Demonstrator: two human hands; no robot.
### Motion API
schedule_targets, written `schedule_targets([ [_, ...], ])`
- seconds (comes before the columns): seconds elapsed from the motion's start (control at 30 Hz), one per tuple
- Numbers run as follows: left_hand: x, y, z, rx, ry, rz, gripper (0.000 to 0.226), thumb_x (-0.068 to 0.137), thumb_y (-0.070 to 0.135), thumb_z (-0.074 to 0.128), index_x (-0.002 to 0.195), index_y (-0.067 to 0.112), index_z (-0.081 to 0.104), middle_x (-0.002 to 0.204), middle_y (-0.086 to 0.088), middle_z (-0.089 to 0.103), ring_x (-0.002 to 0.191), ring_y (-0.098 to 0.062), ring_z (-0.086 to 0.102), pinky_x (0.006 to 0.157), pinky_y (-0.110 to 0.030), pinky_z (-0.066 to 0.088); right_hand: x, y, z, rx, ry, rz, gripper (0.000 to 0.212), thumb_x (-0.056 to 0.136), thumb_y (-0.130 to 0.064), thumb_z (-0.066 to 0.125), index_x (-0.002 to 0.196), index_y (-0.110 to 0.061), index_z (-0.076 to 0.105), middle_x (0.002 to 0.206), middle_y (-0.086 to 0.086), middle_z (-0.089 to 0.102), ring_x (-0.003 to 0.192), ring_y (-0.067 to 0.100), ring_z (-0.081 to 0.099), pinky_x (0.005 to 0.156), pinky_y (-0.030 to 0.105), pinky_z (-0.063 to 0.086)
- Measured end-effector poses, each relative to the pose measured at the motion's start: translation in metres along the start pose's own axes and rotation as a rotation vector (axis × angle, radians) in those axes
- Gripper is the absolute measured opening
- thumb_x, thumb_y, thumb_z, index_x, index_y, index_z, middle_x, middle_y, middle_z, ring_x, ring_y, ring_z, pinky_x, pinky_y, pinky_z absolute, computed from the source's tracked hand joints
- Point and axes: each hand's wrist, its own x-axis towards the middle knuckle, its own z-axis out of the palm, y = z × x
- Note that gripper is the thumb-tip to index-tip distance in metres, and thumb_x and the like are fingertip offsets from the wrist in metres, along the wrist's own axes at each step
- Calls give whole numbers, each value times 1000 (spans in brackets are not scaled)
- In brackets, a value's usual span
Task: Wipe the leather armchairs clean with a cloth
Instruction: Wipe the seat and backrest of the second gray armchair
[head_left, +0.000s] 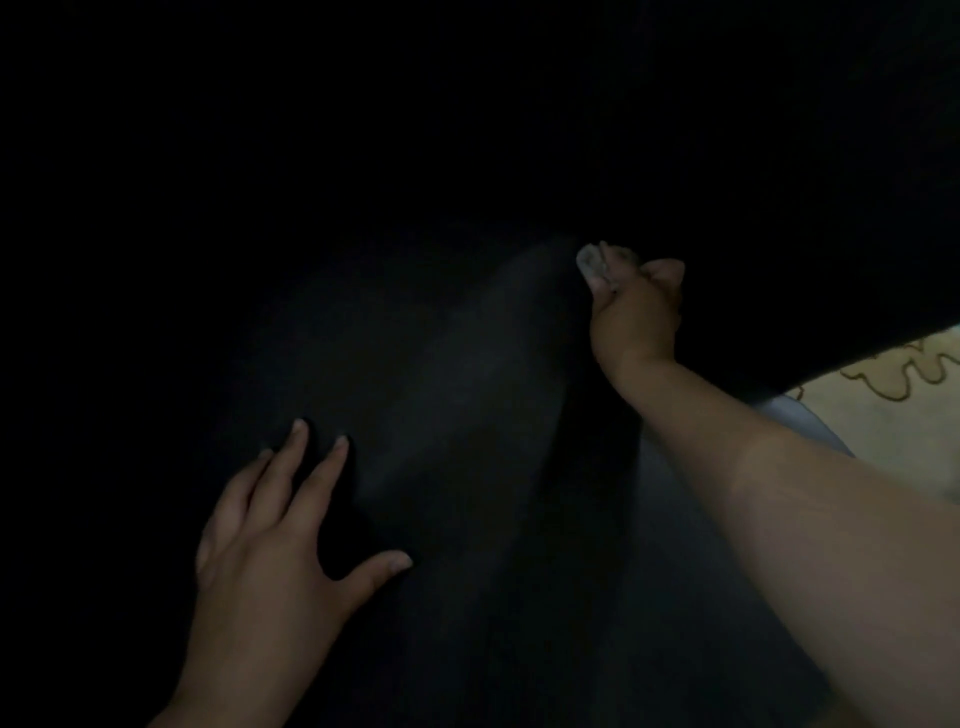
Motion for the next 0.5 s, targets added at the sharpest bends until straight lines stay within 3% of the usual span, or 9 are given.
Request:
schedule_targets([
  [0.07,0,1,0,-11,-7,-9,103,49,83,50,138,31,47,152,4,32,134,-28,33,102,-51,37,6,-4,0,185,-40,69,34,93,-25,48,84,-52,31,125,11,47,117,34,44,97,40,37],
  [0.17,0,3,0,-38,-16,-24,108,45,87,58,137,32,48,151,4,33,134,-27,33,102,-51,37,14,-23,4,273,-107,27,28,94,-25,48,94,-49,34,109,-1,33,116,33,45,96,39,38],
  [0.27,-1,5,-2,-73,2,-30,101,47,74,64,138,32,47,153,5,31,135,-25,31,103,-51,37,28,-39,15,321,-28,-11,10,92,-31,57,96,-31,49,97,-11,44,93,13,55,73,16,43],
  [0.33,-1,5,-3,-83,1,-22,102,47,69,73,138,32,46,153,5,30,135,-25,32,104,-50,36,30,-56,19,298,-14,-9,21,90,-28,62,89,-16,45,89,-8,50,82,7,59,62,7,41],
  [0.4,-2,4,-4,-88,2,-13,102,47,67,75,138,31,46,152,5,32,134,-25,33,103,-48,36,33,-76,24,375,-25,-32,16,91,-17,60,86,-20,45,101,6,58,90,12,64,72,14,48],
  [0.47,-2,2,-5,-90,17,6,100,48,67,75,137,30,48,151,4,34,133,-25,35,102,-44,35,32,-98,27,540,-117,-21,21,92,-17,57,91,-35,47,120,17,53,105,23,58,85,24,48],
  [0.5,-2,1,-6,-96,26,15,99,49,66,74,137,30,49,151,5,34,133,-24,34,101,-42,34,32,-106,28,582,-141,15,21,90,-18,60,88,-36,48,121,16,51,106,23,56,84,20,47],
])
